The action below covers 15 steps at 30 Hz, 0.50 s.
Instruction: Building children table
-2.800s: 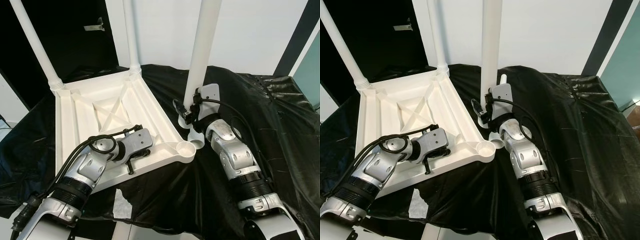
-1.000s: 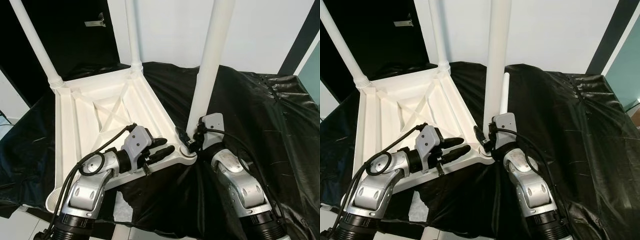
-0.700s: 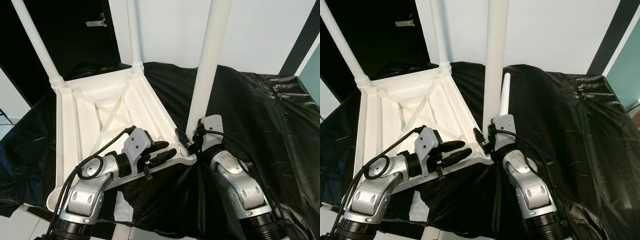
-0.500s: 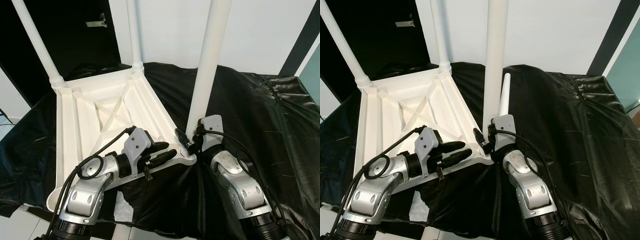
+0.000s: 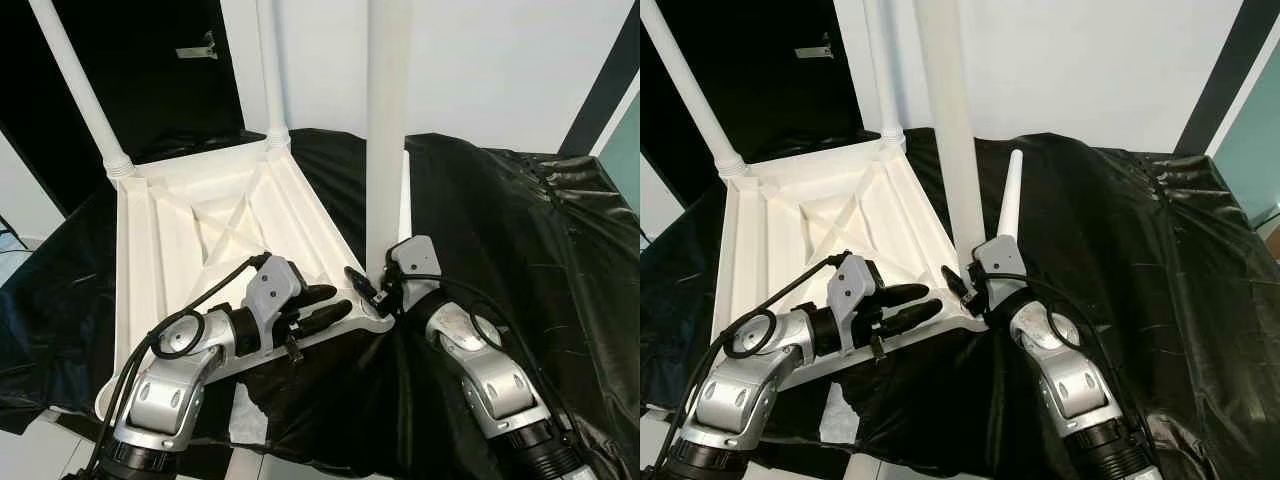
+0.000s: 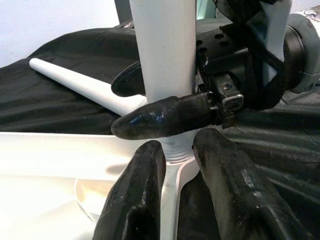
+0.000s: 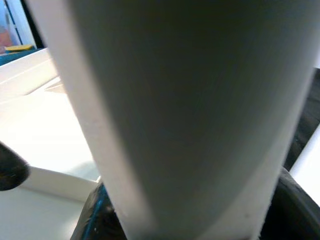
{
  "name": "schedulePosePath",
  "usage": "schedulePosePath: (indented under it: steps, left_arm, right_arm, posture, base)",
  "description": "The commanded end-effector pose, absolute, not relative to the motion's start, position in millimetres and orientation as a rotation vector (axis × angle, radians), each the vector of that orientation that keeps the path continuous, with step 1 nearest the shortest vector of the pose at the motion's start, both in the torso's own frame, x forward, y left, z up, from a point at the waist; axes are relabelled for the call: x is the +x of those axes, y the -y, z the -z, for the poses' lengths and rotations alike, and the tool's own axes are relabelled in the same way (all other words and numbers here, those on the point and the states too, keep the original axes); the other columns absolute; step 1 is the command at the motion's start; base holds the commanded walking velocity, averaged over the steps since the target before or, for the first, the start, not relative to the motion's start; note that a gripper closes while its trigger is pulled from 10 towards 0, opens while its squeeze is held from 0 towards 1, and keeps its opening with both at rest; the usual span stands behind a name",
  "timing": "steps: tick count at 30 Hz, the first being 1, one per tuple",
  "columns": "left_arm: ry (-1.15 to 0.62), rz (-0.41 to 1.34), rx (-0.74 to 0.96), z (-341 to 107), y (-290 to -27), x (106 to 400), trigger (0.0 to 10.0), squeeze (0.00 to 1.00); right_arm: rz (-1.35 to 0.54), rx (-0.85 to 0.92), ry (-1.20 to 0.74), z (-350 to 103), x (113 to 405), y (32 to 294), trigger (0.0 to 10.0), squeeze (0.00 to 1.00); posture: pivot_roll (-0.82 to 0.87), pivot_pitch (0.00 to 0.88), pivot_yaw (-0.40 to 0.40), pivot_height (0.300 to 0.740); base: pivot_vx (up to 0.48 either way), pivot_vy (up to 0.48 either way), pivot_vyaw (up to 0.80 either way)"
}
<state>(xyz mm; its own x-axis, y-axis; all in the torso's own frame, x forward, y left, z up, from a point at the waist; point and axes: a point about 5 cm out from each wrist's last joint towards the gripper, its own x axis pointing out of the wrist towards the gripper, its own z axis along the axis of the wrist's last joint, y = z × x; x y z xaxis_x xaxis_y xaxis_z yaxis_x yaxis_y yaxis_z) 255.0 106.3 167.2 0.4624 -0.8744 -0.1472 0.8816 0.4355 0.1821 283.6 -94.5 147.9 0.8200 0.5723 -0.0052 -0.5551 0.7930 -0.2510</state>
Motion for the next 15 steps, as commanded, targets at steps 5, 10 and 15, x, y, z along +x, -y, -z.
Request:
schedulePosePath:
  steps: [5, 10, 15]
  left_arm:
    - [-0.031, 1.053, 0.26, -170, -107, 255, 10.0, 0.0]
    - [-0.029, 1.051, 0.267, -171, -108, 255, 10.0, 0.0]
    - [-0.027, 1.053, 0.276, -171, -107, 256, 10.0, 0.0]
  right_arm:
    - [-0.658, -0.21, -0.007, -129, 278, 94, 10.0, 0.0]
    - [-0.615, -0.09, -0.048, -129, 283, 98, 10.0, 0.0]
    - [-0.59, -0.015, -0.077, -132, 289, 100, 10.0, 0.0]
  posture:
    - [0.02, 0.0, -0.002, 0.74]
    - [0.02, 0.0, -0.001, 0.74]
    - [0.02, 0.0, 0.0, 0.74]
  base:
    - [0.0, 0.0, 0.0]
    - [0.0, 0.0, 0.0]
    - [0.0, 0.0, 0.0]
